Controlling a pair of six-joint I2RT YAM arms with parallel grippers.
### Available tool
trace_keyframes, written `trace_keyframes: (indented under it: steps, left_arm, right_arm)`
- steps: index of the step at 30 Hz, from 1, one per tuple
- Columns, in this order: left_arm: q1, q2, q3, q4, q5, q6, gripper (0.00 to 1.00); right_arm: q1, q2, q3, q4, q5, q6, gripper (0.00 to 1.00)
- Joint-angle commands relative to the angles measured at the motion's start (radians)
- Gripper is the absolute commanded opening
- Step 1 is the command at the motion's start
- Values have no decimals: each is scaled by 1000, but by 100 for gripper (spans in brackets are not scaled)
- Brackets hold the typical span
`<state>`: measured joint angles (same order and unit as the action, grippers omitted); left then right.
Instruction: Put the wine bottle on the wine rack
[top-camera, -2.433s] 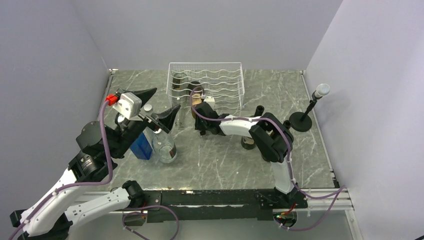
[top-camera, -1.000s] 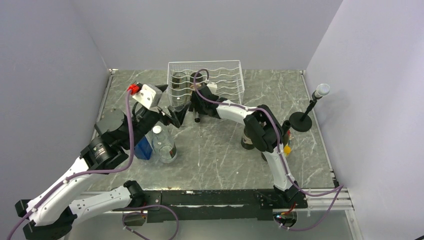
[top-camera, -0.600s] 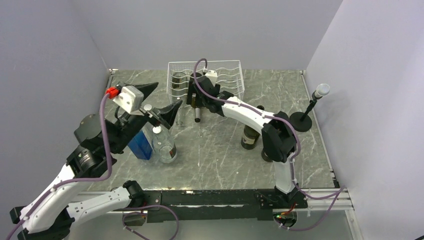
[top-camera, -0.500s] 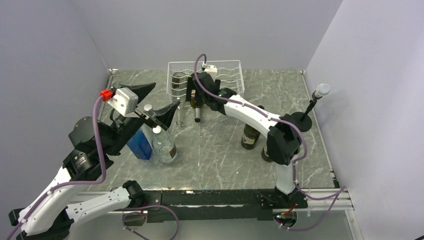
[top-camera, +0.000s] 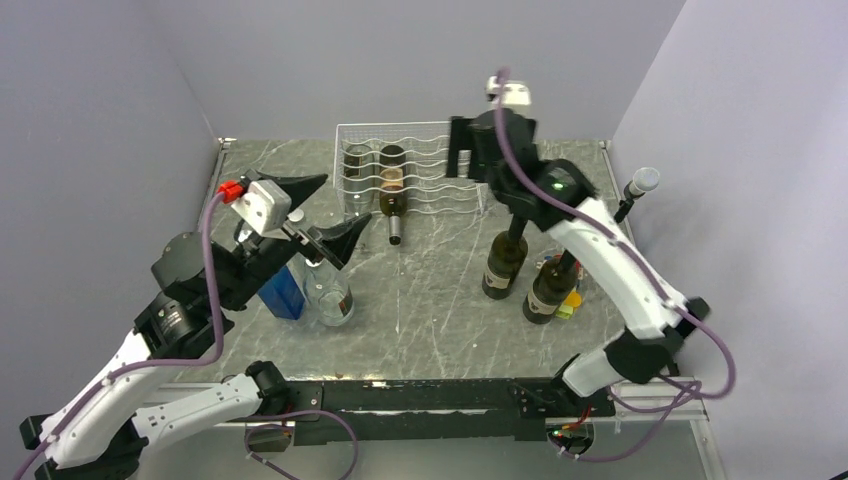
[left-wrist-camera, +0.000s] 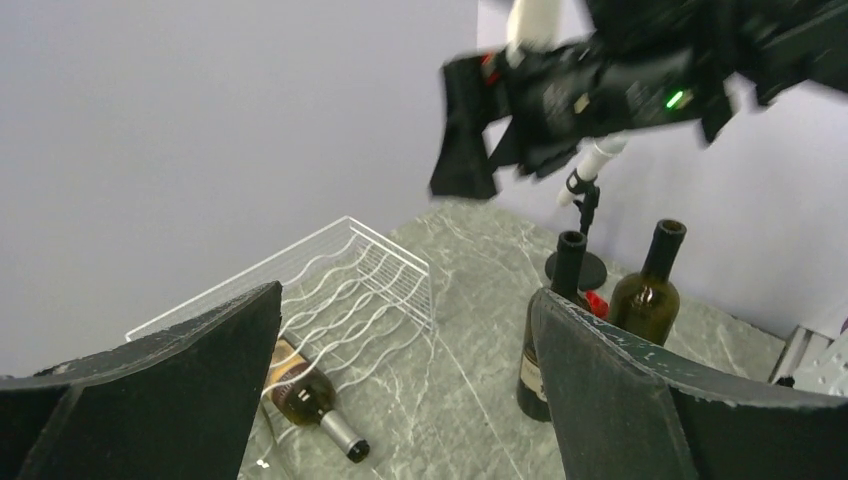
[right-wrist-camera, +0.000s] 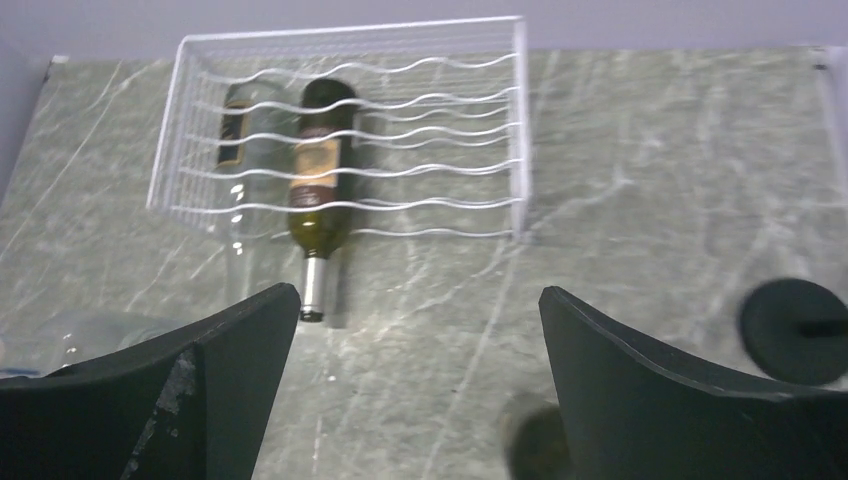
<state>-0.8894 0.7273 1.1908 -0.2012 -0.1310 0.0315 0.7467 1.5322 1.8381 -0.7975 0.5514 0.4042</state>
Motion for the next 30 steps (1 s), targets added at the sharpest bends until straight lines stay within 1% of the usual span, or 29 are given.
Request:
trace_keyframes:
  steps: [1,3,5,9,12,16,18,23,27,30]
  left_arm:
    - [2,25,-29,48,48,-24,99]
    - [3,26,-46,71,44,-24,99]
    - [2,25,-61,91,39,-24,99]
    - [3,35,-66,106,55,-24,99]
    - [3,57,-44,83,77,-24,99]
    - [2,76,-33,70,93,-24,99]
    - [2,75,-42,77,74,-70,99]
    - [2,74,-59,76,29,-91,99]
    - [3,97,-48,63,5,-108,99]
    - [3,128,-21,33,-10,-120,99]
  right_arm:
    - [-71,-137,-13,-190,54,-13,96]
    - [-115,-192,-67,-229,-8,29,96]
    - [-124,-256,-141,-227,-42,55,95]
    - [-141,-314,-243,-224,-65,104,95]
    - [-149,-320,-283,-231,-86,122,91]
    - [-153,-308,-328,-262,-76,156,87]
    - [-161,-306,-358,-253,-78,163,84]
    - [-165,-305,-393,-223,-78,160,71]
    - [-166,-302,-426,-196,-72,142,67]
    - [-166,-299,-458,-167,-69,133,65]
